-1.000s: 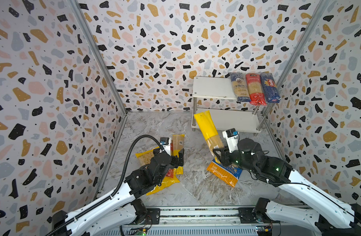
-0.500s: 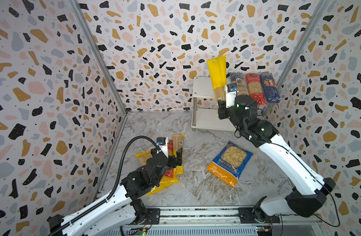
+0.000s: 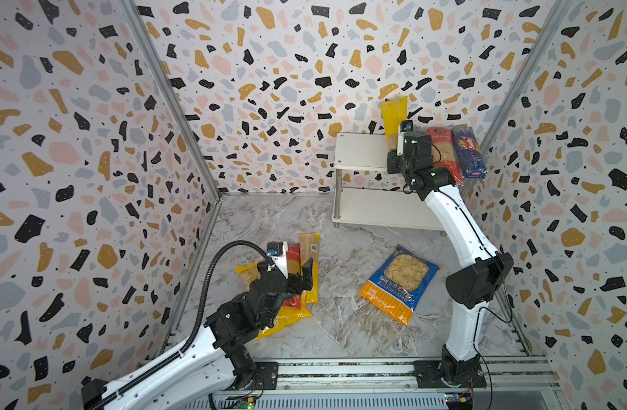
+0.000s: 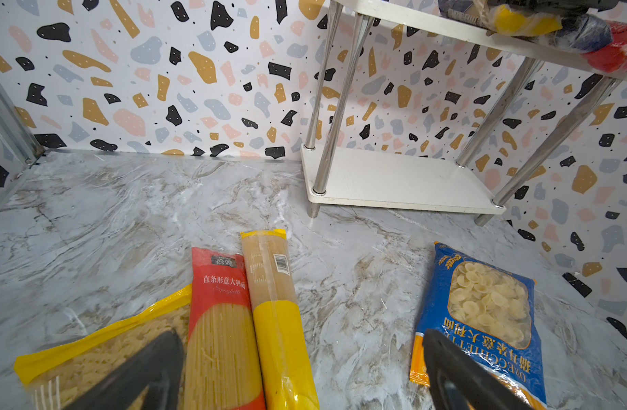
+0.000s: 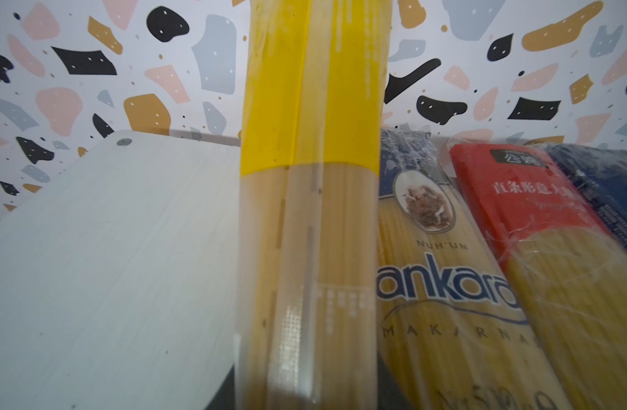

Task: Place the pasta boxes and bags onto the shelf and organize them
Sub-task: 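Carry the yellow-banded pack up and stand it beside the Ankara pack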

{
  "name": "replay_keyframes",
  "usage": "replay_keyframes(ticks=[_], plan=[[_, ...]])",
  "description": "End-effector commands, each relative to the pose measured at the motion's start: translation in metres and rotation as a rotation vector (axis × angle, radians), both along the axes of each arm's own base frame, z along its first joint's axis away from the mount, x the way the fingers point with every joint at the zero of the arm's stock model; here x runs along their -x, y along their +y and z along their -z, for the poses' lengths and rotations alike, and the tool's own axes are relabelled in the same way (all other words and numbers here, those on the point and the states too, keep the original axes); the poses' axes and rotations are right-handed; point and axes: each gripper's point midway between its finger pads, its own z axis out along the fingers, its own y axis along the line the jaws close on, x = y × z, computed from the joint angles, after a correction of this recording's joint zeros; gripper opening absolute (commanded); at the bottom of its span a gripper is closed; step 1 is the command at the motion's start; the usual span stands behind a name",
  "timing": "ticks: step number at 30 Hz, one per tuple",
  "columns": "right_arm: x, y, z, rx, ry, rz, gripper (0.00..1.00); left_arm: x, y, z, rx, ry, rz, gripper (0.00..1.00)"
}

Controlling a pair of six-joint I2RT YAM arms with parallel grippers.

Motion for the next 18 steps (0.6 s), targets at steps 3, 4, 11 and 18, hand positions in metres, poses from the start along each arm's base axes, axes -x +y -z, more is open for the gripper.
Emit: replay_keyframes(ticks=[3, 4, 11, 18], plan=[[0.017, -0.006, -0.061, -0.084, -0.140, 0.012, 0.12, -0.003, 0.000, -0.003, -0.019, -0.022, -0.010, 0.99], [0.018, -0.007, -0.061, -0.085, -0.139, 0.012, 0.15, -0.004, -0.001, -0.003, -0.021, -0.022, -0.009, 0.99], [0.027, -0.015, -0.068, -0.102, -0.145, 0.039, 0.24, -0.007, -0.006, -0.002, -0.027, -0.019, -0.003, 1.00], [0.036, -0.020, -0.077, -0.105, -0.155, 0.051, 0.49, -0.005, -0.005, -0.001, -0.020, -0.015, -0.004, 1.00]])
